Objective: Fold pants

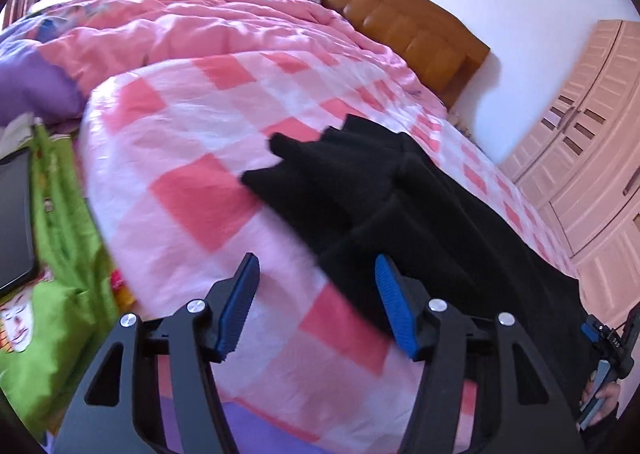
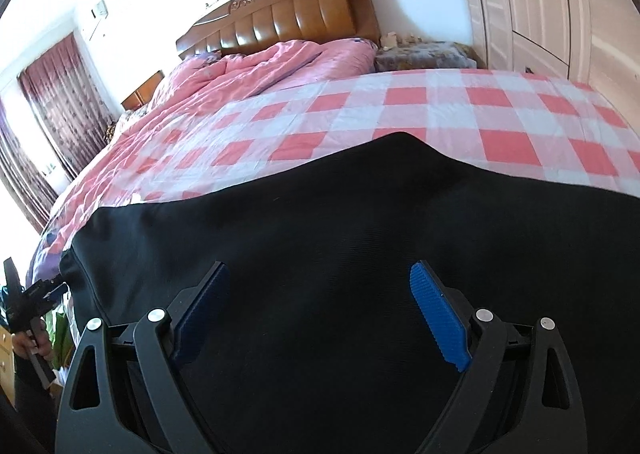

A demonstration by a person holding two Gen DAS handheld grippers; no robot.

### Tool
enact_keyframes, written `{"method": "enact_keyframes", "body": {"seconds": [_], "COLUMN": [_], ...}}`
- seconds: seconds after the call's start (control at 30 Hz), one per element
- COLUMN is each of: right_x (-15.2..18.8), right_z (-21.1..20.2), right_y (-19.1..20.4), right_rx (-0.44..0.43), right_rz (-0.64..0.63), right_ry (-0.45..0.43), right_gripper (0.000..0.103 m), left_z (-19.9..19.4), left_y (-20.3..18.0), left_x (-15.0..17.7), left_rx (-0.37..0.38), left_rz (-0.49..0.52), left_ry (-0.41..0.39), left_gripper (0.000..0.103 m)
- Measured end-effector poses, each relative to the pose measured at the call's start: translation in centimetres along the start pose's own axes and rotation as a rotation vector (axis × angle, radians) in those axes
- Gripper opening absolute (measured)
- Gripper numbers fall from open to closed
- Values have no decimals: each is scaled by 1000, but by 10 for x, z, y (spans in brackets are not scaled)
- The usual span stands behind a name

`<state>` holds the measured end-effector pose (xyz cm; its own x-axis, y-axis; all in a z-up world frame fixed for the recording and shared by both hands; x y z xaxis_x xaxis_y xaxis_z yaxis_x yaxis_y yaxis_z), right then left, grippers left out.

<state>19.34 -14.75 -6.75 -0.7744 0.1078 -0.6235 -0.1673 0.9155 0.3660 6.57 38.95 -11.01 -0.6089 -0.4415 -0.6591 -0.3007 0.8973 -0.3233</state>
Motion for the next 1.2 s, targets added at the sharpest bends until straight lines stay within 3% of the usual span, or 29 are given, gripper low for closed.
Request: {"method": "enact_keyframes", "body": {"seconds": [0.13,0.17,0.2,0.23,0.27,0.33,0.4,0.47,0.5,0.53,0.6,0.63,0.7,0.77,0.83,0.93,1.0,1.03,1.1,1.2], "right_x": [1,1,1,1,1,1,2,5,8,12,20,23,30,40,51,72,97,104,107,101], "right_z": [2,2,2,2,1,0,0,-4,-9,-14,-17,-15,-7,7,23,37,45,43,40,27], "right_y": [3,3,3,3,2,1,6,20,31,47,76,87,111,137,162,187,201,203,199,195], "right_rx": [12,13,12,10,9,10,46,69,51,18,-13,-17,-35,-48,-49,-43,-68,-84,-114,-101], "right_rz": [-20,-23,-23,-20,-16,-12,-44,-106,-147,-194,-280,-307,-356,-392,-433,-489,-573,-598,-580,-568], "right_ry": [3,4,4,5,4,2,13,17,14,12,20,27,53,92,132,168,228,205,210,205], "right_gripper": [88,88,88,88,88,88,88,88,88,88,88,89,88,88,88,89,88,89,89,89], "left_z": [17,19,20,21,21,20,15,-4,-22,-34,-55,-54,-38,-12,17,32,24,20,7,-25], "left_y": [-8,-10,-14,-17,-19,-18,-14,-17,-22,-29,-68,-85,-126,-144,-146,-130,-116,-111,-102,-90], "left_x": [-5,-6,-6,-4,-4,-3,-3,-4,-6,-8,-12,-12,-9,-8,-3,17,31,35,38,32], "left_rx": [-40,-47,-31,-36,-97,-116,-119,-207,-284,-302,-224,-199,-145,-146,-146,-242,-233,-218,-170,-185], "left_rz": [63,89,112,142,184,180,120,101,104,118,215,266,395,446,436,418,404,397,380,360], "left_ry": [46,46,50,58,59,55,49,13,-32,-75,-145,-139,-111,-57,23,92,81,82,81,3], "left_gripper": [58,53,26,21,20,20,23,43,52,65,72,77,81,81,81,81,82,82,82,81]}}
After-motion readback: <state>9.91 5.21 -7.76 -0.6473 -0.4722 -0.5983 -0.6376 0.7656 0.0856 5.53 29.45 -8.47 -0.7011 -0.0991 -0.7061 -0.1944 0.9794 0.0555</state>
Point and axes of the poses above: each gripper's, at about its wrist camera, not at the fingertips, and z roughly the way its jaws point, y to its left, x to its underside, the point moved 5 cm from there along z, roughly the way its jaws point, and after that the axes turned 6 degrees about z, right-handed, at the moved point
